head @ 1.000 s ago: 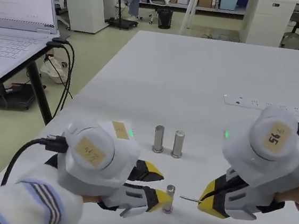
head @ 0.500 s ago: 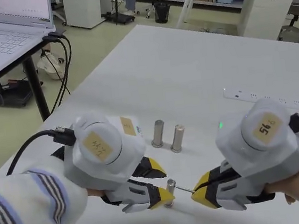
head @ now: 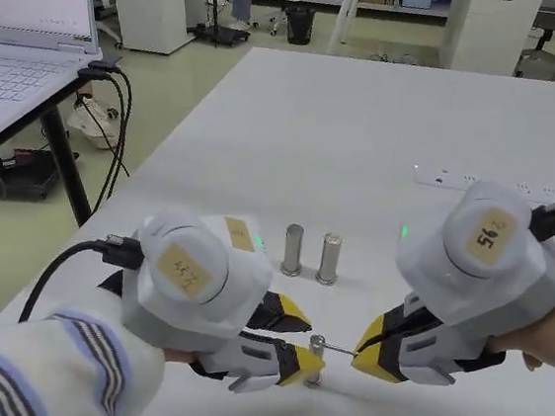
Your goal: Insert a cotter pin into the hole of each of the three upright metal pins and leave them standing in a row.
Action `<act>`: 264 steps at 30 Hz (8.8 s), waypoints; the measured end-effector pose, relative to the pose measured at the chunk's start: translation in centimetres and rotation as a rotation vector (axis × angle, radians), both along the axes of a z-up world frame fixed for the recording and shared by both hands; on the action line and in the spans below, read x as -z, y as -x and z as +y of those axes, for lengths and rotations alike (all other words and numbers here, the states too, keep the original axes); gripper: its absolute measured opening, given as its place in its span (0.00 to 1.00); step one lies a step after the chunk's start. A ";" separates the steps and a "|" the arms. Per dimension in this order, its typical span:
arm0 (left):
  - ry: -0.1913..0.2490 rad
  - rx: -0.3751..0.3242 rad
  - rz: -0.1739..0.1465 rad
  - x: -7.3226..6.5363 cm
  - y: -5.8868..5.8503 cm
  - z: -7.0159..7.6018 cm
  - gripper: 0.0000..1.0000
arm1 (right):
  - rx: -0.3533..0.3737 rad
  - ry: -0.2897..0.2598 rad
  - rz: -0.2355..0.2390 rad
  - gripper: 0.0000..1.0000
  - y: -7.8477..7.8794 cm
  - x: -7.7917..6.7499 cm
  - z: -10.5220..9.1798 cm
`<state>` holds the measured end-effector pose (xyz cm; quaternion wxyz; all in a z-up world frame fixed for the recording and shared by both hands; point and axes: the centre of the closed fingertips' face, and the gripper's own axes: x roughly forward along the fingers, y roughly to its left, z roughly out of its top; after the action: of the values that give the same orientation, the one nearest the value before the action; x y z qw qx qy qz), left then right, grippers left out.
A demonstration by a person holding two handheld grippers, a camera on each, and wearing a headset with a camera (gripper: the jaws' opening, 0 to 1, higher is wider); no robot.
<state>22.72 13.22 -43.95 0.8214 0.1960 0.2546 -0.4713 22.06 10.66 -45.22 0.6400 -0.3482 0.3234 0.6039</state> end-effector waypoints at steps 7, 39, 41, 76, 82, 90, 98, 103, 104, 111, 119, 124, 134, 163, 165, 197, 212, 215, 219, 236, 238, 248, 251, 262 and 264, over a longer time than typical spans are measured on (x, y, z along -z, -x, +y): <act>0.002 0.029 0.003 0.2 0.1 -0.3 0.06 | -0.046 -0.004 -0.011 0.00 0.0 0.1 0.7; -0.040 0.039 -0.003 0.5 -0.1 -0.5 0.06 | -0.140 -0.077 -0.069 0.00 -0.1 -0.4 2.2; -0.038 0.035 0.000 0.5 0.0 -0.5 0.06 | -0.143 -0.077 -0.074 0.00 -0.1 -0.4 2.3; 0.261 -0.360 0.112 0.0 3.8 1.9 0.97 | 0.168 -0.295 0.067 0.17 -0.1 3.2 3.1; 0.222 -0.360 0.110 0.0 4.4 1.8 0.99 | 0.164 -0.303 0.069 0.15 0.1 3.5 3.7; 0.214 -0.384 0.110 0.0 4.5 1.8 0.99 | 0.153 -0.300 0.031 0.07 -0.4 3.5 4.2; 0.203 -0.400 0.134 0.8 5.1 1.8 0.97 | 0.162 -0.311 0.032 0.05 -0.6 3.4 4.2; 0.214 -0.419 0.155 1.2 5.1 1.9 0.97 | 0.152 -0.302 0.037 0.04 -0.5 3.5 4.2; 0.215 -0.421 0.157 1.2 5.2 1.9 0.97 | 0.152 -0.298 0.036 0.04 -0.5 3.5 4.2; 0.221 -0.436 0.156 1.2 5.1 2.2 0.96 | 0.199 -0.322 -0.020 0.04 -2.2 2.1 4.4; 0.216 -0.478 0.139 1.1 4.5 3.0 0.97 | 0.238 -0.328 -0.052 0.04 -4.7 1.3 4.5; 0.215 -0.478 0.139 1.0 4.6 3.1 0.97 | 0.235 -0.319 -0.058 0.04 -5.2 1.8 4.6; 0.201 -0.493 0.152 1.2 4.6 3.7 0.98 | 0.241 -0.329 -0.041 0.04 -5.4 2.5 5.0; 0.193 -0.469 0.156 0.9 4.8 3.2 0.98 | 0.233 -0.393 -0.061 0.21 -5.3 0.7 3.9; 0.196 -0.471 0.154 0.7 4.7 3.2 0.98 | 0.238 -0.405 -0.061 0.26 -5.2 0.2 3.4; 0.233 -0.462 0.160 -0.3 3.3 2.5 0.95 | 0.744 -0.475 0.159 0.88 1.9 -1.5 -12.5; 0.173 -0.440 0.099 -2.6 -1.3 5.1 0.95 | 0.852 -0.545 0.219 0.98 2.8 -2.5 -11.8; 0.183 -0.446 0.084 -3.3 -2.7 5.4 0.95 | 0.867 -0.551 0.225 0.98 2.7 -2.4 -11.8; 0.165 -0.449 0.063 -3.8 -4.3 5.7 0.95 | 0.883 -0.536 0.214 0.97 2.8 -2.3 -12.4; 0.225 -0.476 0.054 -4.8 -9.9 5.5 0.82 | 0.916 -0.555 0.207 0.95 3.4 -3.0 -13.0; 0.211 -0.481 0.057 -4.2 -10.3 5.5 0.78 | 0.919 -0.558 0.215 0.95 3.6 -2.9 -12.9; 0.128 -0.490 0.097 -0.9 -11.7 5.7 0.59 | 0.915 -0.586 0.236 0.95 3.6 -2.9 -12.1; 0.125 -0.494 0.108 -0.5 -11.9 5.5 0.56 | 0.909 -0.585 0.239 0.95 3.6 -2.8 -11.9; 0.048 -0.493 0.052 1.1 -13.2 5.1 0.38 | 0.925 -0.589 0.254 0.94 3.7 -2.4 -12.2; 0.059 -0.497 0.057 1.3 -13.4 4.9 0.36 | 0.931 -0.589 0.258 0.93 3.7 -2.3 -12.3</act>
<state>36.12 18.12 -45.29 0.9099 0.0899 0.3041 -0.2674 18.34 -1.59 -42.92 0.8642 0.1012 0.3361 0.3605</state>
